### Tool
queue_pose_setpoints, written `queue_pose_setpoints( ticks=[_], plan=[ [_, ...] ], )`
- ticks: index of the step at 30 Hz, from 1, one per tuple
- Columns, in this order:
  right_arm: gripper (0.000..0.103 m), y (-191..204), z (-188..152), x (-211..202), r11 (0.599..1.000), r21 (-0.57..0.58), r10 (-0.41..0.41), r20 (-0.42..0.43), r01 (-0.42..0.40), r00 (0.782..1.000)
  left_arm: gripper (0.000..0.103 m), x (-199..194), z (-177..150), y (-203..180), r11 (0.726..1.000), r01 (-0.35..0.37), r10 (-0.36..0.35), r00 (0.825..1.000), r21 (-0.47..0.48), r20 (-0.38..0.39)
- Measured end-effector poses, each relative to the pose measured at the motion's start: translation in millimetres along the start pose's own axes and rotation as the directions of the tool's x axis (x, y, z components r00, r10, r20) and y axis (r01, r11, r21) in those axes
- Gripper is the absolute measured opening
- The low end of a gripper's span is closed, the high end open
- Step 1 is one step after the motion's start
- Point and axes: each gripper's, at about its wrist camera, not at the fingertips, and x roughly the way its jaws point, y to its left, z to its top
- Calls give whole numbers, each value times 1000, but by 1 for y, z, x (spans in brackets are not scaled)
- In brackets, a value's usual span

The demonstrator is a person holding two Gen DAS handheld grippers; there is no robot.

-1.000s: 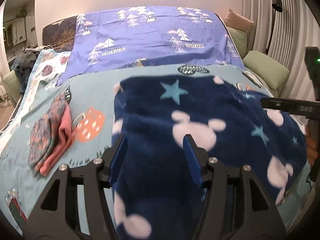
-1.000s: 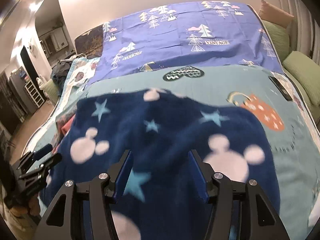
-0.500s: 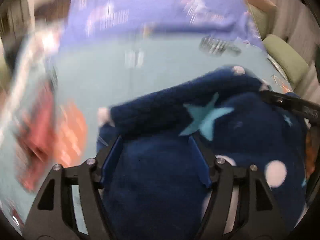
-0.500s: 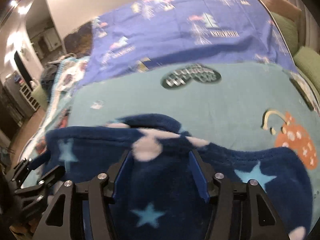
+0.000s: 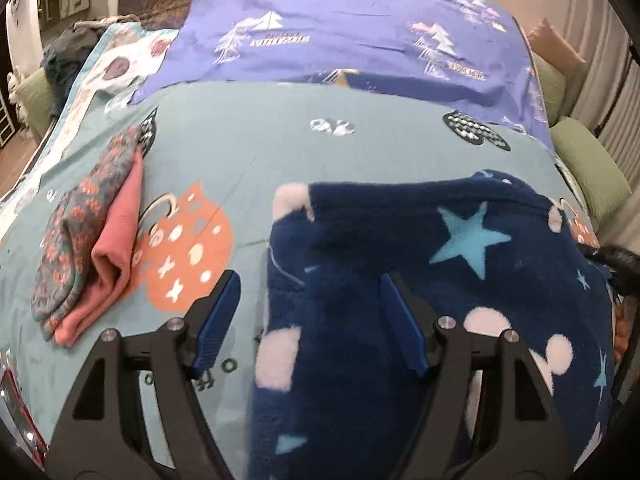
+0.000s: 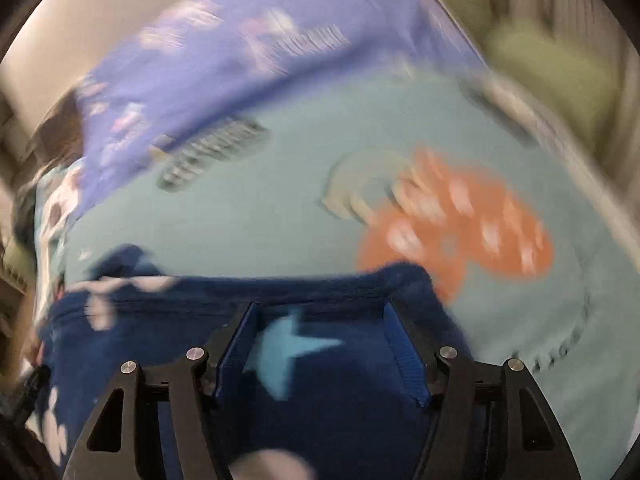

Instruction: Fold small clothes

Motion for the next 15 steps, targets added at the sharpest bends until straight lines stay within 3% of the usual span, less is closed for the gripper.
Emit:
queue_pose_setpoints(
  ticks=[3, 5, 8, 12, 15],
  plan=[
    [66, 16, -5, -35, 999, -44, -21, 72, 24, 997, 73, -32, -2, 9, 999, 33, -33, 997, 4, 71],
    [66, 34, -19, -66, 993, -118, 31, 114, -17, 993, 73, -57, -8, 20, 999, 45, -47, 992, 16, 119],
    [67, 69, -54, -100, 955, -271, 139, 58, -118, 989, 77, -84, -21, 39, 999, 44, -47, 988, 24, 147],
    [69, 115, -126, -129, 862, -469, 217, 0, -192, 976, 78, -99, -60, 66, 994, 106, -105, 989, 1, 100],
    [70, 133, -169, -134, 814, -536, 244, -32, -222, 969, 78, -101, -90, 78, 986, 161, -159, 986, -39, 52]
  ],
)
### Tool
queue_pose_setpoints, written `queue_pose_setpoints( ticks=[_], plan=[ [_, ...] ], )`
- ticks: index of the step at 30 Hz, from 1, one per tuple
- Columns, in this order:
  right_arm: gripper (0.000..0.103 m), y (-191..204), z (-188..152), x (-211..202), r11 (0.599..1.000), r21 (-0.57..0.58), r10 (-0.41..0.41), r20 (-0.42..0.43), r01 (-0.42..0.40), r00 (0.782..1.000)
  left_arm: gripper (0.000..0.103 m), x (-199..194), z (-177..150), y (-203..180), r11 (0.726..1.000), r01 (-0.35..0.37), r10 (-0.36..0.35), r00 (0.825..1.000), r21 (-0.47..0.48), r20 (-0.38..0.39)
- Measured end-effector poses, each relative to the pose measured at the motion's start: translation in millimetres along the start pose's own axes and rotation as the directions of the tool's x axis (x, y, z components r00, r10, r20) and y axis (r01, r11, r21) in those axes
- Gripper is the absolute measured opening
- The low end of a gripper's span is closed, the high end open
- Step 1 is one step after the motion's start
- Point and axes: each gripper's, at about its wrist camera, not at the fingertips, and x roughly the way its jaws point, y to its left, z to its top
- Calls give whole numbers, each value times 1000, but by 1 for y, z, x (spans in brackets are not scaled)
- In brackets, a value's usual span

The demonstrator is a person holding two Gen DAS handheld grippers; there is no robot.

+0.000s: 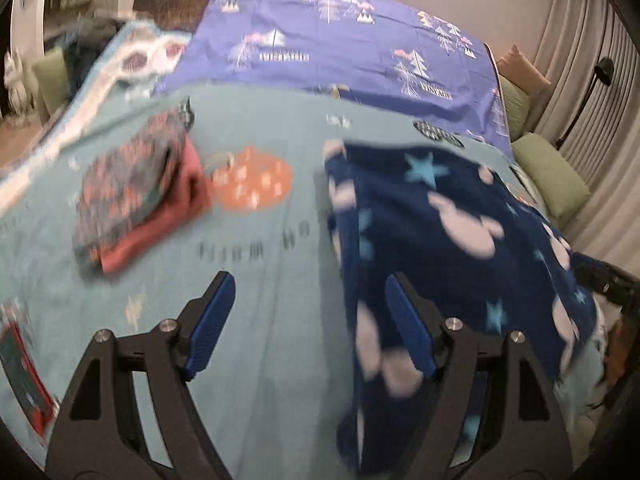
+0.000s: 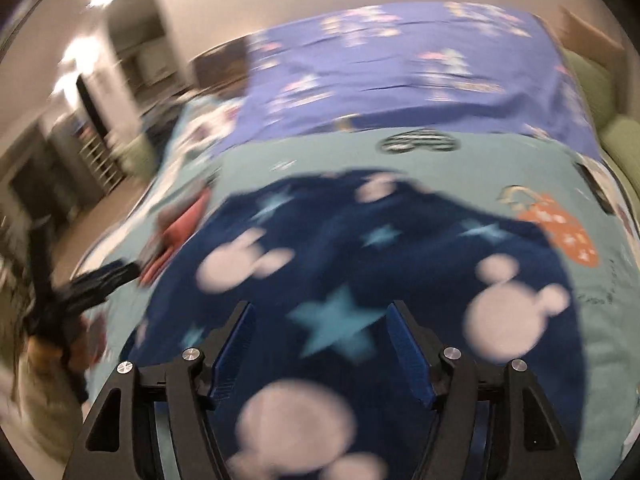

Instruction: Fold small clothes

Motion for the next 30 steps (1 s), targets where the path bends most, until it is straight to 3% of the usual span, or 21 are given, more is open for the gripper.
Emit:
queue_pose_setpoints(
  ticks=[3, 7, 11, 15, 19, 22, 26, 30],
  plan=[
    [70, 20, -21, 3, 999, -12, 29, -13, -30, 999, 78, -3, -26, 4, 998, 61, -62, 997, -25, -45],
    [70, 27, -42, 0, 999, 22, 42, -24, -42, 999, 78, -8, -41, 5, 998, 61, -62, 996, -21, -64],
    [73, 51, -53, -6, 995, -98, -27, -14, 25, 1000, 79, -16, -39, 13, 998, 50, -51, 998, -41, -33],
    [75, 89, -64, -2, 962, -273, -37, -25, 28, 999, 80, -18, -37, 21, 994, 66, -69, 997, -88, -25],
    [76, 106, -68, 8, 938, -341, -72, -21, 61, 997, 81, -12, -39, 21, 984, 137, -144, 988, -114, -56],
    [77, 119, -73, 17, 924, -380, -63, -27, 48, 998, 81, -5, -40, 25, 976, 148, -162, 983, -158, -84],
    [81, 150, -85, 35, 845, -530, -97, -11, 76, 995, 81, -6, -39, 40, 961, 148, -168, 983, -234, -69],
    [82, 187, -98, 61, 726, -676, -137, 36, 125, 990, 81, -13, -41, 54, 963, 108, -122, 991, -245, -45]
  ],
)
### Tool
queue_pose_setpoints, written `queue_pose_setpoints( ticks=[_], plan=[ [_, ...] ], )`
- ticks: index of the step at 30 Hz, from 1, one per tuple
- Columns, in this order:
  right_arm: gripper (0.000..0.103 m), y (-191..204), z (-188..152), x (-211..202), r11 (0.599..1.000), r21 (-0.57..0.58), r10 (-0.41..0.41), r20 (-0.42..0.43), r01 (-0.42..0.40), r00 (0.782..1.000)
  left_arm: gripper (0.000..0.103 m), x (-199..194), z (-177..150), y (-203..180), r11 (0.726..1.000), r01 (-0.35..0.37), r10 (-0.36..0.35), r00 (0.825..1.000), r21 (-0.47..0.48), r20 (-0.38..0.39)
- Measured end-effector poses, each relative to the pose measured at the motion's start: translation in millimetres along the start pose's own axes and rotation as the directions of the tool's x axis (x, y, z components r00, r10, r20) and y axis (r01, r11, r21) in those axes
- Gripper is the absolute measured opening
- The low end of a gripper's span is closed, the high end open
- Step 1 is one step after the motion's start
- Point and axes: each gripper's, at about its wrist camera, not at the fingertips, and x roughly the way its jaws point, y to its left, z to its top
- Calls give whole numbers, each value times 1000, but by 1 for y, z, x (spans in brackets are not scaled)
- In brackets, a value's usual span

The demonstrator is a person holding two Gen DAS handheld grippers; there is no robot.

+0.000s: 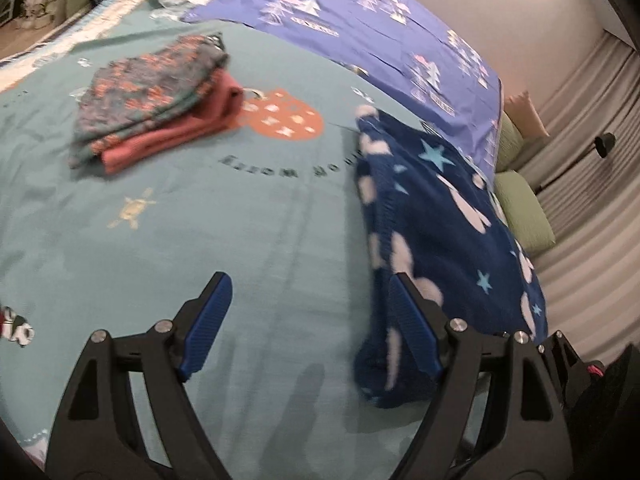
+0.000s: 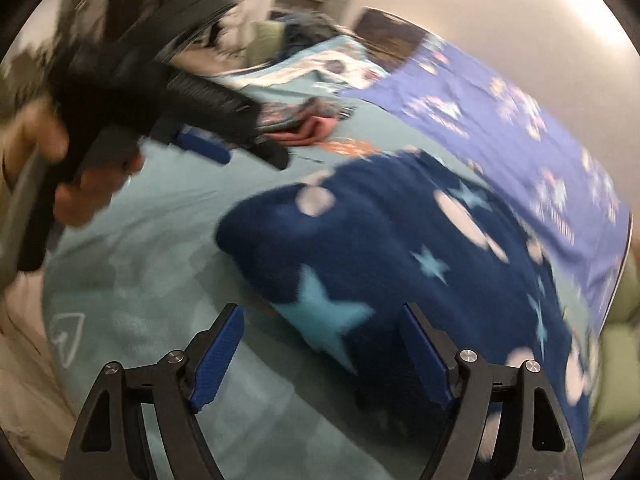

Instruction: Fold small clothes

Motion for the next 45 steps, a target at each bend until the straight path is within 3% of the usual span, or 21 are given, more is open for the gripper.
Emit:
queue_pose_setpoints(
  ticks=[6, 11, 13, 15, 17, 20, 24, 27, 30, 33, 34, 37, 38, 41, 45],
  plan=[
    [82, 29, 14, 33, 982, -126, -140, 13, 141, 990, 81, -4, 2, 20, 999, -38, 38, 999, -28, 4],
    [81, 31, 25, 46, 978, -100, -180, 41, 183, 983, 81, 2, 6, 25, 999, -35, 34, 999, -35, -15],
    [78, 24, 27, 47, 985, -56, -163, 43, 165, 986, 81, 3, 9, 22, 999, -26, 25, 1000, -33, -12],
    [63, 15, 26, 44, 991, 2, -132, 54, 132, 990, 81, 3, 12, 16, 1000, -6, 6, 1000, -17, -11],
    [40, 3, 28, 37, 995, 57, -91, 79, 86, 993, 82, 4, 15, 11, 1000, 10, -10, 1000, -4, -15],
    [26, -17, 28, 24, 985, 174, -9, 109, -10, 994, 83, 12, 24, 0, 999, 46, -46, 998, -2, -36],
    [22, -52, 22, 18, 919, 360, 113, 150, -161, 982, 86, 39, 39, -20, 988, 156, -153, 982, 17, -110],
    [20, -59, 22, 12, 900, 396, 121, 169, -179, 978, 86, 67, 50, -31, 975, 221, -221, 958, -19, -182],
    [20, -56, 22, 6, 899, 401, 113, 177, -176, 978, 86, 93, 59, -36, 970, 229, -241, 942, -75, -233],
    [20, -59, 19, 0, 888, 420, 116, 186, -185, 976, 86, 105, 65, -45, 964, 253, -265, 935, -80, -237],
    [19, -60, 19, 0, 884, 427, 118, 190, -190, 975, 83, 107, 67, -50, 963, 263, -270, 932, -64, -240],
    [19, -66, 19, -2, 875, 443, 119, 199, -197, 973, 45, 110, 69, -64, 957, 290, -286, 920, -26, -269],
    [19, -67, 19, -3, 874, 446, 114, 200, -194, 973, 39, 109, 70, -69, 960, 280, -271, 924, -4, -268],
    [19, -71, 17, -8, 863, 465, 112, 208, -199, 972, 32, 94, 74, -85, 965, 251, -229, 945, 70, -232],
    [19, -74, 16, -22, 862, 472, 80, 230, -183, 970, 31, 81, 81, -106, 963, 232, -202, 958, 135, -202]
  ],
)
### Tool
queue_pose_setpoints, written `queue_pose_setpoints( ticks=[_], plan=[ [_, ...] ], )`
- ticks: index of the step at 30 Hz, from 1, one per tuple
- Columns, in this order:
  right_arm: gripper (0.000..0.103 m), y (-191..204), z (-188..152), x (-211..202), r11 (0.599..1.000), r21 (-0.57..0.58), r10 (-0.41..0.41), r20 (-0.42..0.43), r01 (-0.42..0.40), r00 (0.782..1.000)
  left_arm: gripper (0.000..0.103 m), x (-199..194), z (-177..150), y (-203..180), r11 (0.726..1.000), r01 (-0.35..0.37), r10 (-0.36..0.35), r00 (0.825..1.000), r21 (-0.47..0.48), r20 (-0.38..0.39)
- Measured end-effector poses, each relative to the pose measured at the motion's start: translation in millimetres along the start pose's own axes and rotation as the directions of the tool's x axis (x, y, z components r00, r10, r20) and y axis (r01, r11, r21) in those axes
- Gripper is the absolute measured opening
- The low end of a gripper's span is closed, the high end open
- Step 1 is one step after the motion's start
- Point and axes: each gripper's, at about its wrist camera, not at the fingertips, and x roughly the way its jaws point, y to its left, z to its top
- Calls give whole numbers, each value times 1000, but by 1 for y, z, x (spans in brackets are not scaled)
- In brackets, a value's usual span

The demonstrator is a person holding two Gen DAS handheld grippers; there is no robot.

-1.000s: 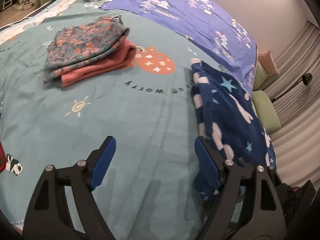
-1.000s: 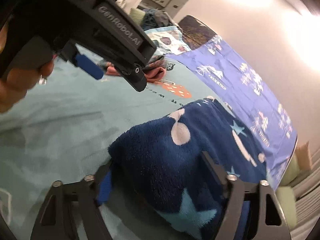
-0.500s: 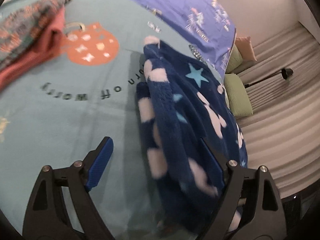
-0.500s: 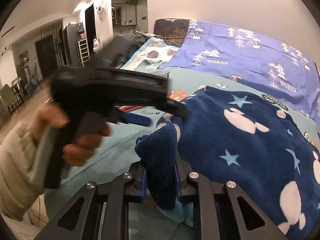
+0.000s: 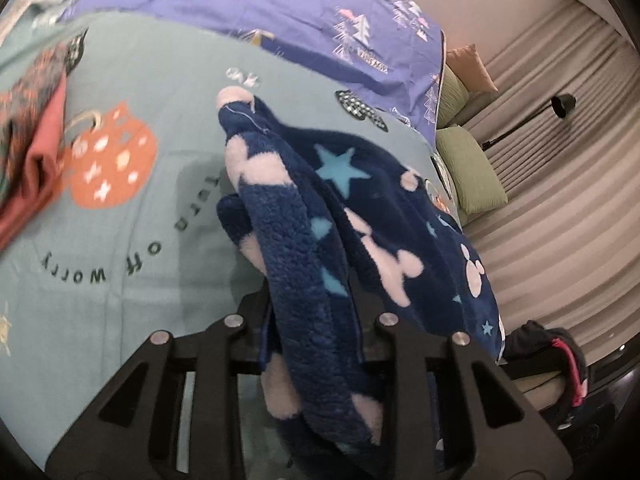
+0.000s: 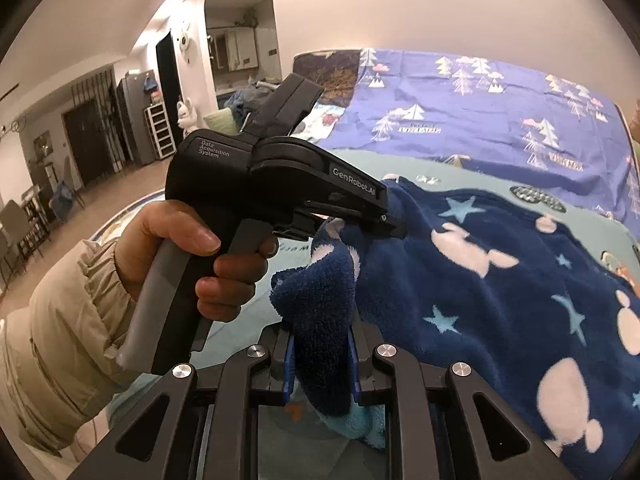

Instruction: Fold small clothes

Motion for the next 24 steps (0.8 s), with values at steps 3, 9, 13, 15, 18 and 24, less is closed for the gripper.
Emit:
queue_pose_setpoints(
  ticks=[3, 9, 13, 15, 18, 24],
  plan=[
    [19, -4, 1, -10, 1000, 15, -2, 24, 2, 1000, 31, -6, 4, -15, 999, -16, 16, 1000, 35, 12],
    [19, -16, 2, -29, 999, 52, 1, 70, -4, 998, 30, -8, 13, -45, 994, -49, 47, 998, 100, 31],
    [19, -26, 2, -42, 997, 79, 2, 103, -11, 995, 28, -11, 15, -66, 987, -77, 70, 996, 140, 51],
    [19, -30, 2, -50, 996, 84, -5, 123, -5, 992, 28, -11, 16, -79, 984, -84, 75, 995, 160, 59],
    [19, -37, 1, -63, 996, 94, -16, 152, 1, 988, 28, -10, 19, -102, 976, -93, 81, 994, 196, 67],
    [18, -62, -4, -92, 989, 146, -40, 213, 9, 976, 28, 1, 22, -156, 949, -129, 113, 991, 289, 73]
  ],
)
